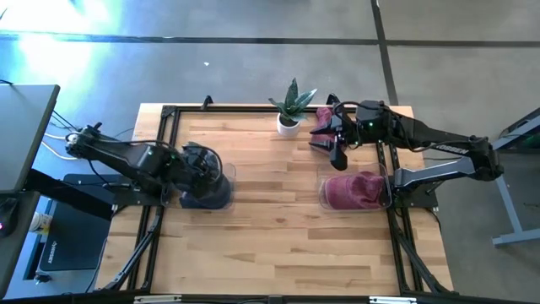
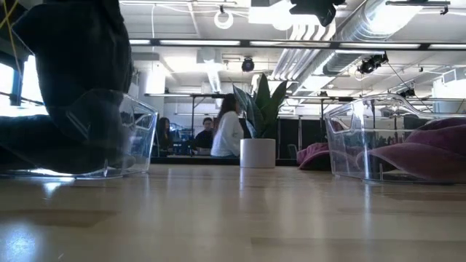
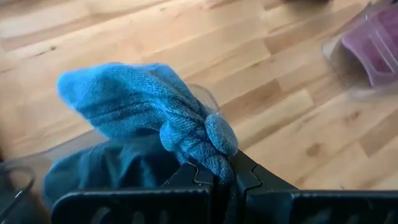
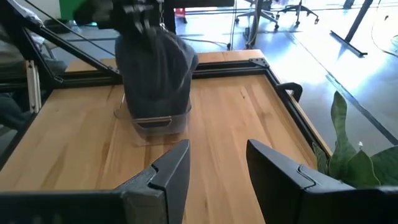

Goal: Pick & Place hat
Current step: Put the blue cap into the left transparent bin

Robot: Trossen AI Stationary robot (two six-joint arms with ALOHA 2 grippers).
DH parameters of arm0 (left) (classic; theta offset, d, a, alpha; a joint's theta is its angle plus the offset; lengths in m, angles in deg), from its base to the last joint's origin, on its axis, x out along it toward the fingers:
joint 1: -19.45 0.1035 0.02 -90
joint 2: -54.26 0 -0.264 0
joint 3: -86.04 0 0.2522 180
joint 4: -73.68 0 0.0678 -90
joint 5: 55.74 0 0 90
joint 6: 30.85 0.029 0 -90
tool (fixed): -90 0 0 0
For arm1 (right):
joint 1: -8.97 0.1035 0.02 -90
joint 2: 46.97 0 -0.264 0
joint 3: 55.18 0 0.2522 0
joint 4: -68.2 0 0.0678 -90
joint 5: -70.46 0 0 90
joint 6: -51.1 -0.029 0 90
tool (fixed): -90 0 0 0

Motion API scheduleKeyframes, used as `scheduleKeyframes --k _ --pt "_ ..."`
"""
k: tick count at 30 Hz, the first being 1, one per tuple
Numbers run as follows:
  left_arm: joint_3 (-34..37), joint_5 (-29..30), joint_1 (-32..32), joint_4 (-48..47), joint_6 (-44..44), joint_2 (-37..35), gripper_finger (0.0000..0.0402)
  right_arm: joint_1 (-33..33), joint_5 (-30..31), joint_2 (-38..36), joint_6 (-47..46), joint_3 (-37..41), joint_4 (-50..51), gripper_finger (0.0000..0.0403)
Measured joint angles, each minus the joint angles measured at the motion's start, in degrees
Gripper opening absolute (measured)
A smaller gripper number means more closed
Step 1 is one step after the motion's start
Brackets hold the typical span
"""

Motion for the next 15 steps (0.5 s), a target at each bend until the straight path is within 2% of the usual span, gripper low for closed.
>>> scheduleKeyframes --k 3,6,15 --pt "3.7 2.0 0.0 4.0 -0.2 0.0 0.0 0.0 0.0 0.0 0.0 0.0 -0.6 0.0153" --pt "6.1 2.0 0.0 4.0 -1.2 0.0 0.0 0.0 0.0 0.0 0.0 0.0 -0.7 0.0154" --pt "14.7 -0.1 -2.0 -5.4 -8.9 -0.7 0.0001 0.0 0.0 0.0 -0.2 0.0 -0.6 0.0154"
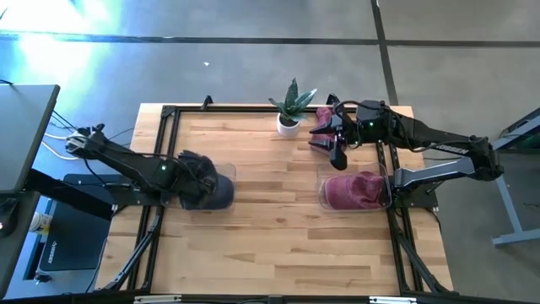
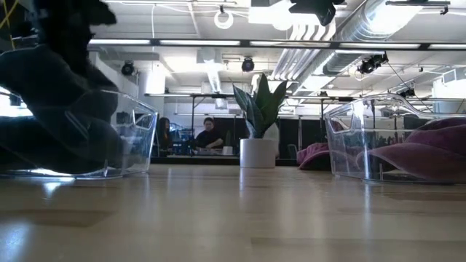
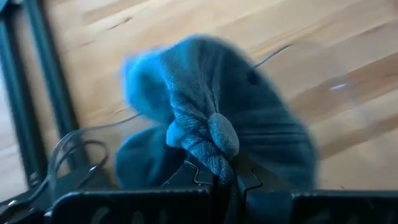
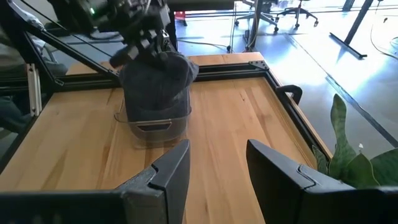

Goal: Pick & Place hat
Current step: Put the blue cap into the left transparent bin

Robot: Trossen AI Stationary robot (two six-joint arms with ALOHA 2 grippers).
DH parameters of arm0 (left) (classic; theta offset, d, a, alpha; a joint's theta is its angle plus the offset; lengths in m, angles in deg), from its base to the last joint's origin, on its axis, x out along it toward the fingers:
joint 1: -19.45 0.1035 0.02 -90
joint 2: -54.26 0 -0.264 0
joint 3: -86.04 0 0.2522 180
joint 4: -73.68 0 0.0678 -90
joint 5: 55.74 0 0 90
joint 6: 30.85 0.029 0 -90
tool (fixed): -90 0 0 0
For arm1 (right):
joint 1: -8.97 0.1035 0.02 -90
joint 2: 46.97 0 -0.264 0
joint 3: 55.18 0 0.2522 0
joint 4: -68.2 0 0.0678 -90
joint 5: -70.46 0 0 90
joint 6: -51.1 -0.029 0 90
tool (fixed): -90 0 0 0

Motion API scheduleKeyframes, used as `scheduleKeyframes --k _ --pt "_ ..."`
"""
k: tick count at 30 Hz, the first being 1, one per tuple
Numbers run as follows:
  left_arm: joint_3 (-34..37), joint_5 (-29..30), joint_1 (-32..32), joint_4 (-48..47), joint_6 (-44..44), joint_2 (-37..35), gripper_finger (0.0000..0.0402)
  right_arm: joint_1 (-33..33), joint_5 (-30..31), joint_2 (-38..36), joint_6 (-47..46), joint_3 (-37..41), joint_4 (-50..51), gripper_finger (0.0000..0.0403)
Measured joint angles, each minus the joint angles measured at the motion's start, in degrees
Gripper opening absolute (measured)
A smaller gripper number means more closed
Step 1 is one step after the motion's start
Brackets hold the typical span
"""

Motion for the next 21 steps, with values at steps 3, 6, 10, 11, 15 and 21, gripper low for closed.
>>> scheduleKeyframes --k 3,6,10,11,15,21 --pt "3.6 -2.5 -0.3 -0.1 -2.0 -0.7 0.0016 0.0 0.0 0.0 0.0 0.0 0.0 0.0154" --pt "7.4 -7.0 -0.5 0.9 -4.6 -2.8 0.0056 0.0 0.0 0.0 0.0 0.0 0.0 0.0154" --pt "8.5 -11.0 -0.6 -1.4 -6.1 -5.7 0.0122 0.0 0.0 0.0 0.0 0.0 0.0 0.0154" --pt "8.0 -12.1 -0.6 -2.7 -6.1 -6.8 0.0138 0.0 0.0 0.0 0.0 0.0 0.0 0.0154" --pt "5.4 -13.3 -0.6 -4.1 -5.0 -10.9 0.0178 0.0 -0.1 0.0 0.0 0.0 0.0 0.0154" --pt "-0.5 -19.4 -0.6 -3.5 0.8 -14.8 0.0188 0.0 -0.2 0.0 0.1 0.0 0.0 0.0154"
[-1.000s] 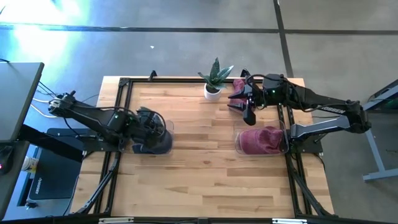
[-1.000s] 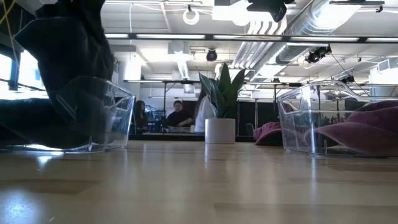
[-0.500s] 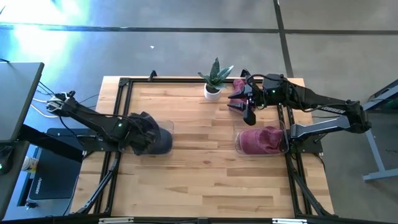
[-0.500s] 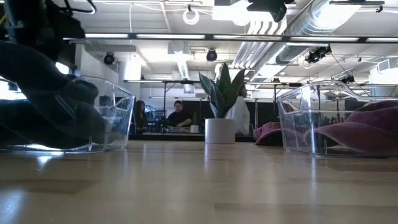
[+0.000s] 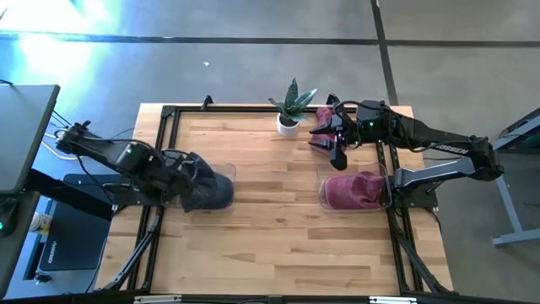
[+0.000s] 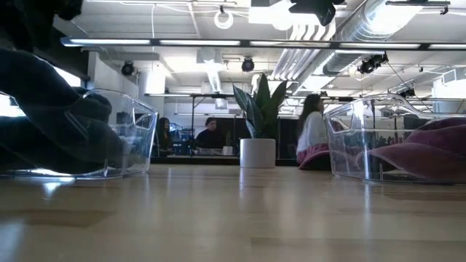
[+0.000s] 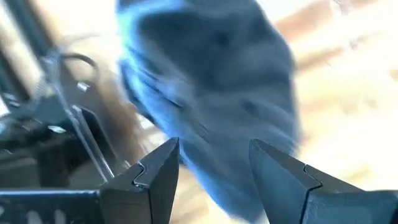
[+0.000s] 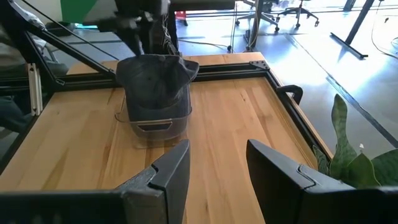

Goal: Pick & Place hat
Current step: Put the blue cap into the left transparent bin

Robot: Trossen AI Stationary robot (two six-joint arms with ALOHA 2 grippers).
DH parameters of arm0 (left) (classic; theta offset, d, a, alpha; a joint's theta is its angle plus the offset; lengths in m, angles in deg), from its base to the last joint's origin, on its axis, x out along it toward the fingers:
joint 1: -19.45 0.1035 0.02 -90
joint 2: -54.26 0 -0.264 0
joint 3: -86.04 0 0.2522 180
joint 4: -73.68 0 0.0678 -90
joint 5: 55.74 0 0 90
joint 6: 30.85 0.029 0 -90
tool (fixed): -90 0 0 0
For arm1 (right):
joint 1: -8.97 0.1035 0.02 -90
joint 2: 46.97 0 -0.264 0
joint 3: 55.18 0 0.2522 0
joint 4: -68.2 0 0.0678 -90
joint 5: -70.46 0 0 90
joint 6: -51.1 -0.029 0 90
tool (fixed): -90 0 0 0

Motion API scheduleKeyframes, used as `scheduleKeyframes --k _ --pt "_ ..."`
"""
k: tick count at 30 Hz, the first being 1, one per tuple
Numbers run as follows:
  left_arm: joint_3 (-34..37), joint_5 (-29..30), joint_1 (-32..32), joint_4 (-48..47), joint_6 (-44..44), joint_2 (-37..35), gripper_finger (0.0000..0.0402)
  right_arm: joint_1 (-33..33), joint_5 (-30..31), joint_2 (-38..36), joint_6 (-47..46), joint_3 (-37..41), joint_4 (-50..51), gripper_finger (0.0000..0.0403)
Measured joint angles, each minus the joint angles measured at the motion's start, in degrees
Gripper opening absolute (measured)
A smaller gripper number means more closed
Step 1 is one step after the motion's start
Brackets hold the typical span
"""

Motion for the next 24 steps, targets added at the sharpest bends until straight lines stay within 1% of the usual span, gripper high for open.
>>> scheduleKeyframes --k 4,6,9,11,13,15,17,20,24 --pt "-3.2 -6.8 0.0 4.7 6.4 -0.1 0.0185 0.0 0.0 0.0 0.0 0.0 0.0 0.0154" --pt "-3.5 -8.4 0.0 8.6 8.9 -0.1 0.0173 0.0 0.0 0.0 0.0 0.0 0.0 0.0154" --pt "-1.8 -9.4 0.0 17.6 13.4 0.2 0.0138 0.0 0.0 0.0 0.0 0.0 0.0 0.0154" --pt "0.0 -10.6 0.0 20.7 16.4 1.6 0.0105 0.0 0.0 0.0 -0.1 0.0 0.0 0.0154" --pt "2.0 -11.2 0.0 21.1 18.0 3.8 0.007 0.0 0.0 0.0 -0.8 0.0 0.0 0.0154" --pt "4.5 -13.5 0.0 19.9 19.1 6.1 0.0033 0.0 0.0 0.0 -1.4 0.0 0.0 0.0154" --pt "6.8 -15.4 0.0 17.8 18.7 8.0 0.0009 0.0 0.0 0.0 -1.4 0.0 0.0 0.0154" --pt "10.0 -15.6 0.0 14.7 17.4 10.9 0.0014 0.0 0.0 0.0 -1.4 0.0 0.0 0.0154" --pt "13.8 -15.7 0.0 16.5 17.4 12.4 0.0013 0.0 0.0 0.0 -1.3 0.0 0.0 0.0154"
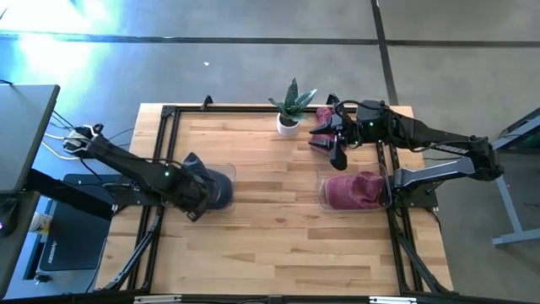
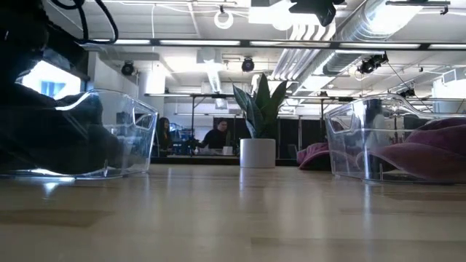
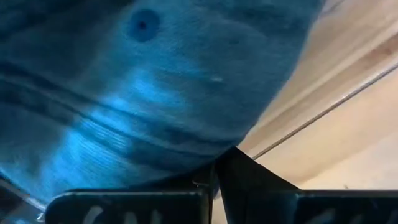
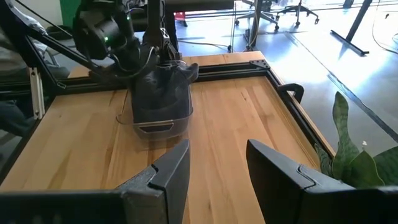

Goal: Pick & Place hat
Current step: Put the blue cap into the left transparent bin

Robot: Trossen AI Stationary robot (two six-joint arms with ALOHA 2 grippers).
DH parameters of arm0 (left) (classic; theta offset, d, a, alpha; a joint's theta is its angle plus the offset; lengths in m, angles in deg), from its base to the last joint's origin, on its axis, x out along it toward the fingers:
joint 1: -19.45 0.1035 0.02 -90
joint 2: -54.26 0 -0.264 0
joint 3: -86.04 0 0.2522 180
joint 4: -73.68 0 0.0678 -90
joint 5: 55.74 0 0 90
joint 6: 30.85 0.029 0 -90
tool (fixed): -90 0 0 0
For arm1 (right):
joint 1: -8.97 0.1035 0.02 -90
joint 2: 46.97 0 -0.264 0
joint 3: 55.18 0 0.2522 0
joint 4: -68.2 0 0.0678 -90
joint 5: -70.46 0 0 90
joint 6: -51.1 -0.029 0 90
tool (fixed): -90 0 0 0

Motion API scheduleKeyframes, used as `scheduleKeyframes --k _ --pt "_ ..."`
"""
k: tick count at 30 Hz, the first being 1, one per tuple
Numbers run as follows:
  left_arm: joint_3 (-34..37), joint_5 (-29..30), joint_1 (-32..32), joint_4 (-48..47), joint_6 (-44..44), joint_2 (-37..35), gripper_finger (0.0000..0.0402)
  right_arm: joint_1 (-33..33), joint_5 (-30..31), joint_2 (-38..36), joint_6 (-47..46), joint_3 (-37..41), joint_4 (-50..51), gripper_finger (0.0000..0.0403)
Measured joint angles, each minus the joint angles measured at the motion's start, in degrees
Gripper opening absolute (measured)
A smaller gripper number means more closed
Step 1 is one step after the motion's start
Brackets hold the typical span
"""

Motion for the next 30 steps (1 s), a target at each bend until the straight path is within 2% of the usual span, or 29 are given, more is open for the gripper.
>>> scheduleKeyframes --k 4,9,12,15,17,20,24,27,30 --pt "-1.9 -5.1 0.0 0.6 -0.5 0.1 0.0002 0.0 0.0 0.0 -0.1 0.0 0.0 0.0154" --pt "-11.6 -6.9 0.0 -3.8 -2.0 -1.9 0.0001 0.0 0.5 0.0 0.2 0.0 -0.2 0.0154" --pt "-18.4 -0.2 0.0 -5.4 -4.7 -2.9 0.0001 0.0 0.7 0.0 0.3 0.0 -0.3 0.0154" --pt "-23.4 13.9 1.7 -5.7 -11.0 -3.0 0.0001 0.0 0.7 0.0 1.2 0.0 -0.4 0.0154" --pt "-24.1 20.6 4.7 -7.4 -12.3 -3.1 0.0 0.0 0.7 0.0 1.7 0.0 -0.6 0.0154" --pt "-22.1 25.9 12.2 -8.3 -10.1 -3.1 0.0 0.0 0.7 0.3 2.3 0.0 -2.0 0.0153" --pt "-16.0 24.2 23.6 -3.9 -0.8 -3.0 0.0 0.0 -0.4 1.4 2.3 0.0 -4.1 0.0153" --pt "-11.3 17.2 30.8 -1.0 5.7 -3.0 0.0 0.0 -1.0 2.7 1.9 0.0 -4.3 0.0153" --pt "-7.5 9.3 35.1 -1.1 9.9 -3.0 0.0 0.0 -3.7 3.9 -0.7 0.0 -4.2 0.0153"
